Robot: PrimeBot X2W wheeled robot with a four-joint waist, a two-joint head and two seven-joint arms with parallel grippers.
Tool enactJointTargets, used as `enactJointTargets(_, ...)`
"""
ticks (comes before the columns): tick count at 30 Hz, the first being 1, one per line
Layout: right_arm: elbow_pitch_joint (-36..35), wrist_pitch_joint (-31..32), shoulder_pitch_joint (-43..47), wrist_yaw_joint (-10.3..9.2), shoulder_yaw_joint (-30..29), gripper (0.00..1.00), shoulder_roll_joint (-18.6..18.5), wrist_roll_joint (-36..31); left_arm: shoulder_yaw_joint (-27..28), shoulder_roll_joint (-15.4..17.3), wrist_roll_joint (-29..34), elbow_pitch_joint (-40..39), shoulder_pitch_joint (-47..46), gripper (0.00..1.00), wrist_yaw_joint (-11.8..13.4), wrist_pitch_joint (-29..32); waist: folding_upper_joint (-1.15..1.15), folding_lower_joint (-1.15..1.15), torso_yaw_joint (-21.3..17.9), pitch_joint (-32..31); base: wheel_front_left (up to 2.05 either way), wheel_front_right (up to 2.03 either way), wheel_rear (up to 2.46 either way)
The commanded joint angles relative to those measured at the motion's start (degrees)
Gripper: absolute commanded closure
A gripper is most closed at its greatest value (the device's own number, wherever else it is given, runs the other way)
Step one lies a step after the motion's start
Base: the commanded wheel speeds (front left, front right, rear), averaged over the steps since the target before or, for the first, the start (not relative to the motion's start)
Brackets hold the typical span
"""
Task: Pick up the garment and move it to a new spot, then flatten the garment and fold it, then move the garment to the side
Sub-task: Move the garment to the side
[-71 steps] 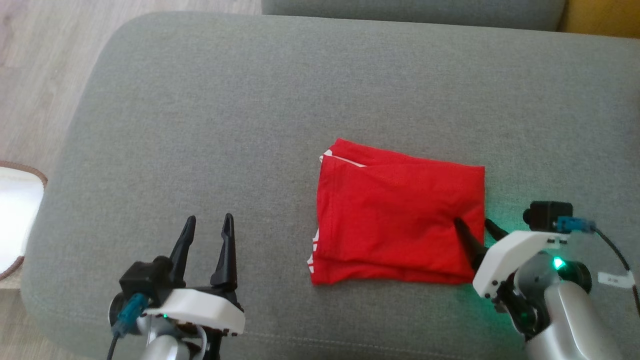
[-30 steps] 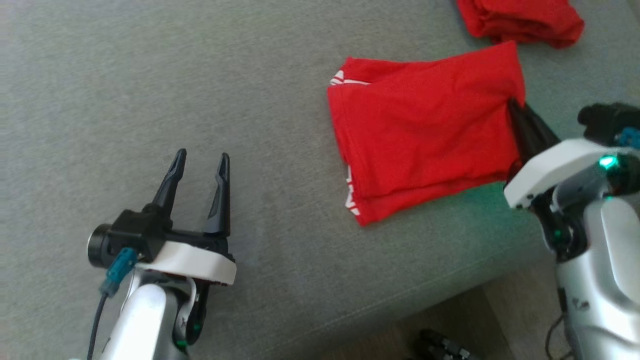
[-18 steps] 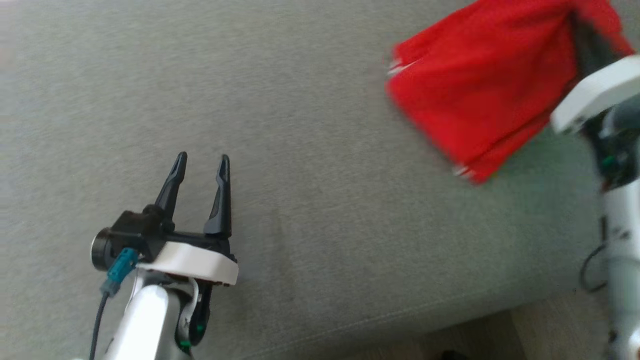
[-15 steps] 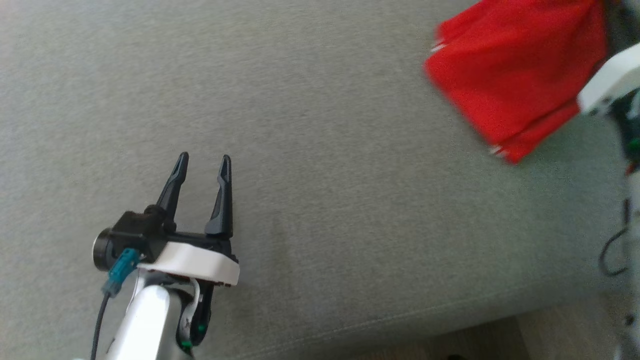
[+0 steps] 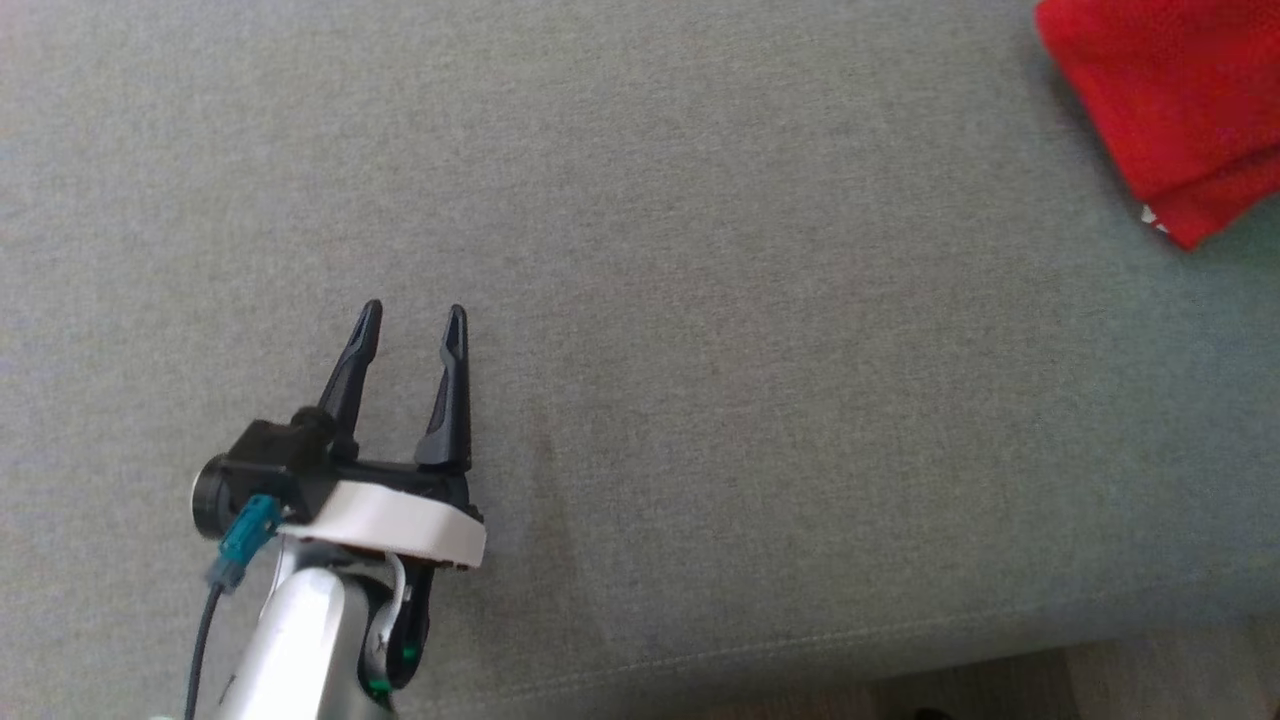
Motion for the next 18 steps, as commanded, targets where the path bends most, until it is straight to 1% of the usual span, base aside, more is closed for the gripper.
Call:
enactJointTargets(1, -1.36, -1.07, -2.33, 0.37, -1.25, 1.00, -1.59, -1.98, 1.35, 0.13, 0.67, -2.22, -1.93, 0.00, -0.32, -0.69, 0.00, 0.00, 0.38, 0.49, 0.00, 0.00, 0.00)
enactJointTargets(6, 0.54, -2.48, -3.05, 0.37, -6.71, 1.00, -2.57, -8.02, 1.32, -0.03, 0.87, -2.23, -1.95, 0.00, -0.50, -0.69, 0.00, 0.00, 0.94, 1.22, 0.00, 0.00, 0.00)
enactJointTargets(8, 0.90, -2.72, -3.16, 0.37, -7.71, 1.00, -2.77, -8.96, 1.36, -0.05, 0.90, -2.24, -1.94, 0.00, -0.54, -0.69, 0.00, 0.00, 1.01, 1.35, 0.00, 0.00, 0.00)
enactJointTargets(9, 2.01, -3.36, -3.47, 0.37, -9.42, 1.00, -3.38, -10.98, 1.48, -0.09, 0.98, -2.28, -1.95, 0.00, -0.64, -0.69, 0.00, 0.00, 1.08, 1.53, 0.00, 0.00, 0.00)
enactJointTargets(13, 2.15, -3.14, -2.81, 0.37, -12.08, 1.00, -1.68, -15.56, 1.67, -0.14, 1.16, -2.11, -1.71, 0.00, -0.76, -0.69, 0.00, 0.00, 0.80, 1.47, 0.00, 0.00, 0.00)
enactJointTargets(14, 2.03, -3.13, -2.65, 0.37, -12.62, 0.98, -1.13, -16.66, 1.67, -0.15, 1.22, -2.00, -1.67, 0.00, -0.82, -0.70, 0.00, 0.00, 0.69, 1.43, 0.00, 0.00, 0.00)
enactJointTargets(15, 1.95, -3.33, -2.60, 0.37, -12.96, 0.73, -0.61, -17.49, 1.65, -0.17, 1.28, -1.90, -1.63, 0.00, -0.87, -0.70, 0.00, 0.00, 0.58, 1.38, 0.00, 0.00, 0.00)
enactJointTargets(16, 1.95, -3.33, -2.60, 0.37, -12.96, 0.73, -0.61, -17.49, 1.65, -0.17, 1.28, -1.90, -1.63, 0.00, -0.87, -0.70, 0.00, 0.00, 0.58, 1.38, 0.00, 0.00, 0.00)
enactJointTargets(18, 2.47, -2.90, -2.73, 0.37, -13.59, 0.00, 0.28, -18.93, 1.58, -0.18, 1.43, -1.69, -1.56, 0.00, -0.95, -0.70, 0.00, 0.00, 0.32, 1.26, 0.00, 0.00, 0.00)
